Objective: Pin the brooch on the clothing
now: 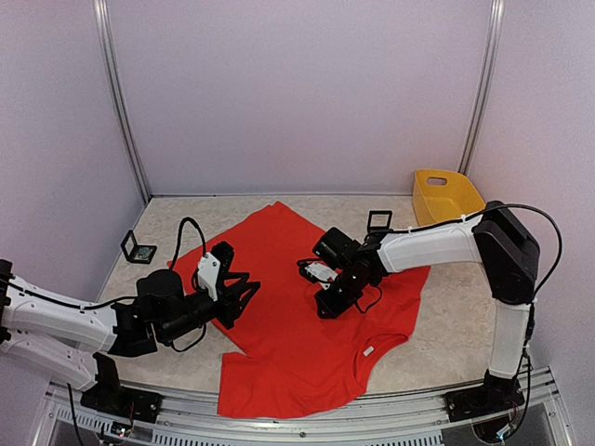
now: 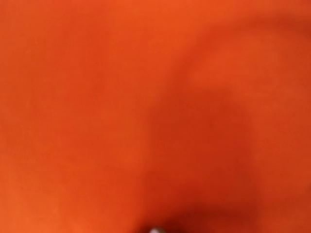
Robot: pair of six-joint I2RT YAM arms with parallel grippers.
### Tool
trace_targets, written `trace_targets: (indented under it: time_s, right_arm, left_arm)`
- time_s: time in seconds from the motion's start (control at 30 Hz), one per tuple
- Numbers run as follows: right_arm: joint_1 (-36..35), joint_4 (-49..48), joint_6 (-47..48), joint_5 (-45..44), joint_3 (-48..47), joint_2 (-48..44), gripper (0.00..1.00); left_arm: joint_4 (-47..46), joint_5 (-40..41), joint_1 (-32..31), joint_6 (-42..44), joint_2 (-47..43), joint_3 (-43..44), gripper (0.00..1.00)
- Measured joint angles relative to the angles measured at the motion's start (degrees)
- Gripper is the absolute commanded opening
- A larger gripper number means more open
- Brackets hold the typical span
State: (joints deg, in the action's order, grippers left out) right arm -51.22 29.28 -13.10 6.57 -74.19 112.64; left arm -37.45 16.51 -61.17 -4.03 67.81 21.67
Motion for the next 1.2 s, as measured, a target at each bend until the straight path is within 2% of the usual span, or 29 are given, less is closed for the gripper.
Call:
trace_targets:
  time_s: [0.53,1.03,1.2]
  right_arm:
    - [0.02,2.86,-0.09,1.88,-0.66,-0.48,0.27]
    - [0.79,2.82,-0.55,4.22,-0.72,-2.21,0.16]
    - [0.79,2.93,-0.55,4.33,-0.70,-2.71,0.04]
  left_arm:
    - [1.64,-0.02,0.79,0.96,-0.48,0.02,0.31]
    - [2.95,-0.02,1.01,1.38,-0.79,0.02,0.31]
    - [3.30,-0.02,1.16,1.53,-0.81,0.02,0.31]
